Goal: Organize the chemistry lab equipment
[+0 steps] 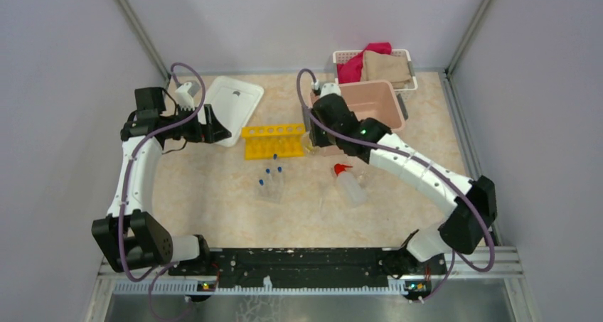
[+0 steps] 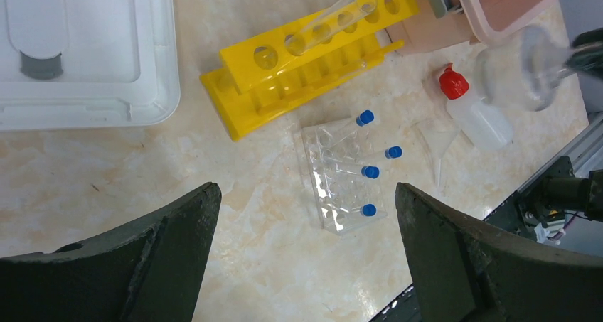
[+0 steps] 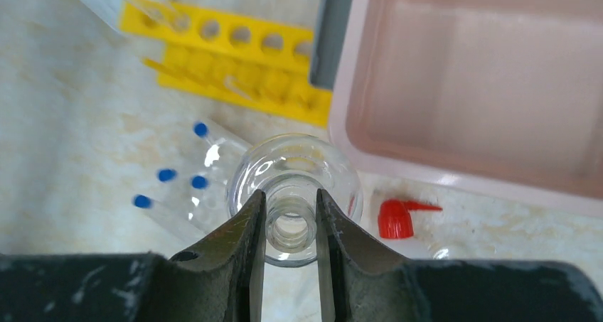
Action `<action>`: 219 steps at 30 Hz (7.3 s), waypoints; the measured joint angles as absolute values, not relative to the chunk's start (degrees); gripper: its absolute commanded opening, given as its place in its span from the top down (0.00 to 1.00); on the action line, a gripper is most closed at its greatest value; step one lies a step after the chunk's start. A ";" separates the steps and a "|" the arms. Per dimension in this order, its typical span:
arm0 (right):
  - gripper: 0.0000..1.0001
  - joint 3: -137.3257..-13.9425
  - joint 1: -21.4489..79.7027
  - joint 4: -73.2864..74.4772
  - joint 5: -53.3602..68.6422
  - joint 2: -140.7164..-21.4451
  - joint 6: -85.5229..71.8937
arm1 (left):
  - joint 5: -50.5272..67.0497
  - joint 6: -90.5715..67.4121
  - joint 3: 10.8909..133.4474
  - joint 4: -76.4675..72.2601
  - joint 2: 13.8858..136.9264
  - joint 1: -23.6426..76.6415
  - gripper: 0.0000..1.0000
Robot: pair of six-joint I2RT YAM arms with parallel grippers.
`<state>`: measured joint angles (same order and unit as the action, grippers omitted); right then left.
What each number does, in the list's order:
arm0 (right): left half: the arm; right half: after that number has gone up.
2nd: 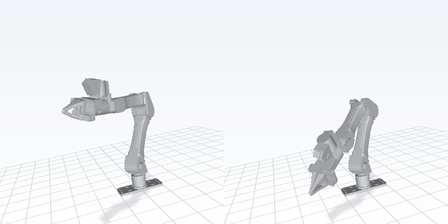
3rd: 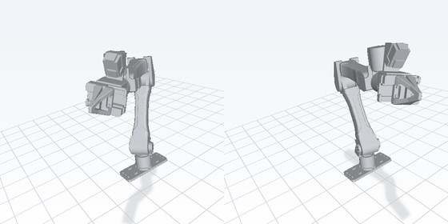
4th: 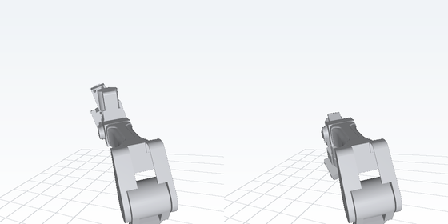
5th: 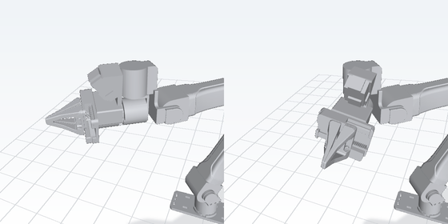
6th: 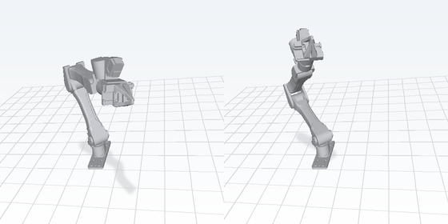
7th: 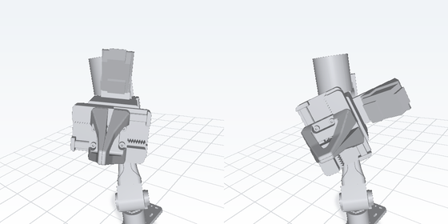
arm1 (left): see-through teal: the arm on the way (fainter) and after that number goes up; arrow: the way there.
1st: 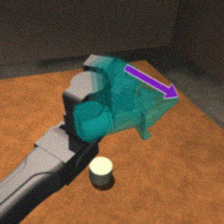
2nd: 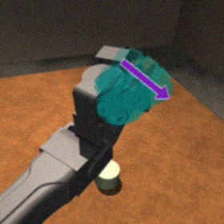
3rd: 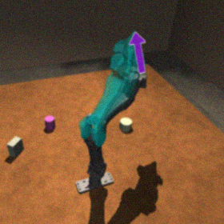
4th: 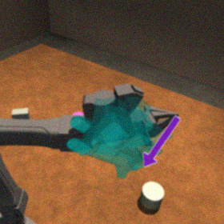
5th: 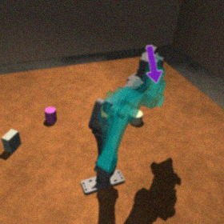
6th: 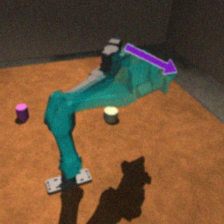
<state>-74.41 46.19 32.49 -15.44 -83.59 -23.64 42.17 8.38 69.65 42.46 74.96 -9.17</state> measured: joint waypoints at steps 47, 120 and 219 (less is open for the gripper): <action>1.00 -112.90 28.80 34.57 -16.60 -127.61 -15.44 | 42.22 8.60 69.91 42.52 73.82 -9.17 0.01; 1.00 -63.11 27.29 45.36 -18.90 -65.17 -30.24 | 45.60 6.87 70.54 42.13 71.72 -9.17 0.01; 0.35 -46.15 33.76 30.55 -2.79 -77.52 -27.49 | 45.78 5.56 70.37 40.71 70.61 -9.17 0.01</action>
